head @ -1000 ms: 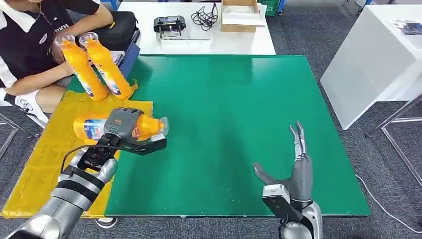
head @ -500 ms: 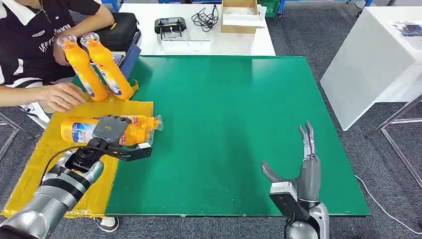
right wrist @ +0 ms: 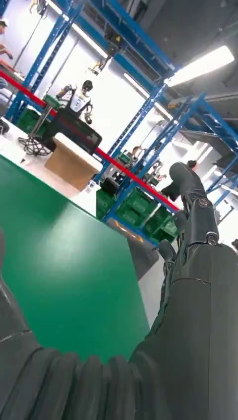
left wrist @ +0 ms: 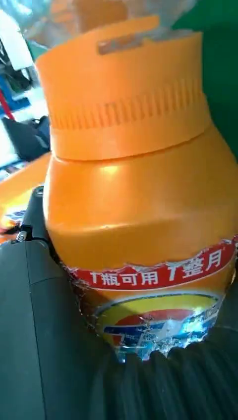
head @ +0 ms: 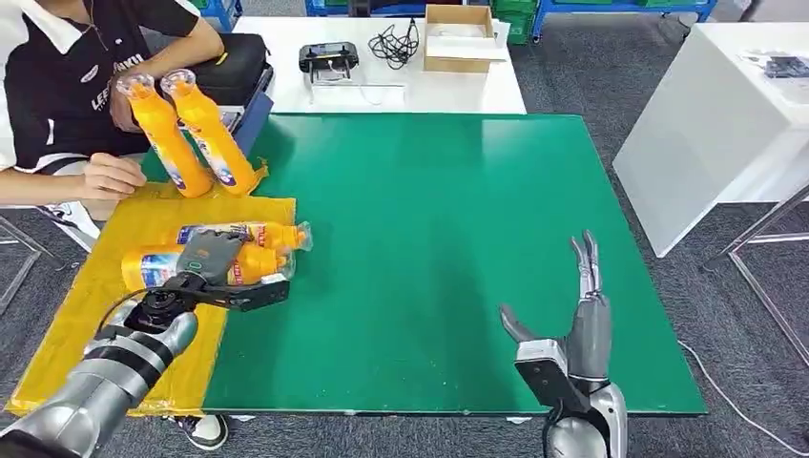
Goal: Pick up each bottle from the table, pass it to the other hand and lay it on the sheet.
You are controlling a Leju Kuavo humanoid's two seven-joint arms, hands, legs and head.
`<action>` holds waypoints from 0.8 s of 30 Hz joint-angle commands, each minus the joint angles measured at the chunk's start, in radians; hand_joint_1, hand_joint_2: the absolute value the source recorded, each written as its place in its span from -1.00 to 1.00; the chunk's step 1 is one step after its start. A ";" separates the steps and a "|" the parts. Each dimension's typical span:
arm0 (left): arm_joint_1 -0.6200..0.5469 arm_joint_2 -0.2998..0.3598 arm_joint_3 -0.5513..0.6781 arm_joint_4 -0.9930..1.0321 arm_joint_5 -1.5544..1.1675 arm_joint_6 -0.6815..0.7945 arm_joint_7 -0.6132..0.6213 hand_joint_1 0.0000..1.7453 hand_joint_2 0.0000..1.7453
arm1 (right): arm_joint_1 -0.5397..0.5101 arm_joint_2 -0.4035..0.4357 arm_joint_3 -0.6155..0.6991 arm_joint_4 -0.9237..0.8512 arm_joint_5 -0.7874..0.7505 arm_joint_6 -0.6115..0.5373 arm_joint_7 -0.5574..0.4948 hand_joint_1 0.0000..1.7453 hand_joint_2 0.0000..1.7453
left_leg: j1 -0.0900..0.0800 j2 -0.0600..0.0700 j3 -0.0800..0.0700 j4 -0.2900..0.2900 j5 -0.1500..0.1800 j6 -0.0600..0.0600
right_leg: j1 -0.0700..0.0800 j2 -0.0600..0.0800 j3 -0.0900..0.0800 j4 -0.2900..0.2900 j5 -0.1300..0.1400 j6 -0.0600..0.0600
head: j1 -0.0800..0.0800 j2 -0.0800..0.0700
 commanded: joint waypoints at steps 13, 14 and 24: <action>0.075 -0.135 0.045 0.032 0.019 0.051 -0.008 -1.00 1.00 | -0.016 -0.004 -0.010 0.068 -0.001 -0.005 0.005 -1.00 1.00 | 0.000 -0.006 -0.002 -0.002 0.004 0.003 | -0.001 -0.006 0.001 -0.002 0.001 0.003 | 0.000 0.000; 0.075 -0.135 0.045 0.032 0.019 0.051 -0.008 -1.00 1.00 | -0.016 -0.004 -0.010 0.068 -0.001 -0.005 0.005 -1.00 1.00 | 0.000 -0.007 -0.002 -0.001 0.003 0.003 | -0.001 -0.006 0.001 -0.001 0.000 0.003 | 0.000 0.000; 0.189 -0.185 0.124 -0.304 -0.127 0.375 0.009 -1.00 1.00 | 0.028 -0.011 -0.009 0.022 0.021 -0.011 0.013 -1.00 1.00 | 0.000 -0.005 -0.005 -0.001 0.003 0.004 | 0.000 -0.005 0.007 -0.002 0.000 0.003 | 0.000 0.000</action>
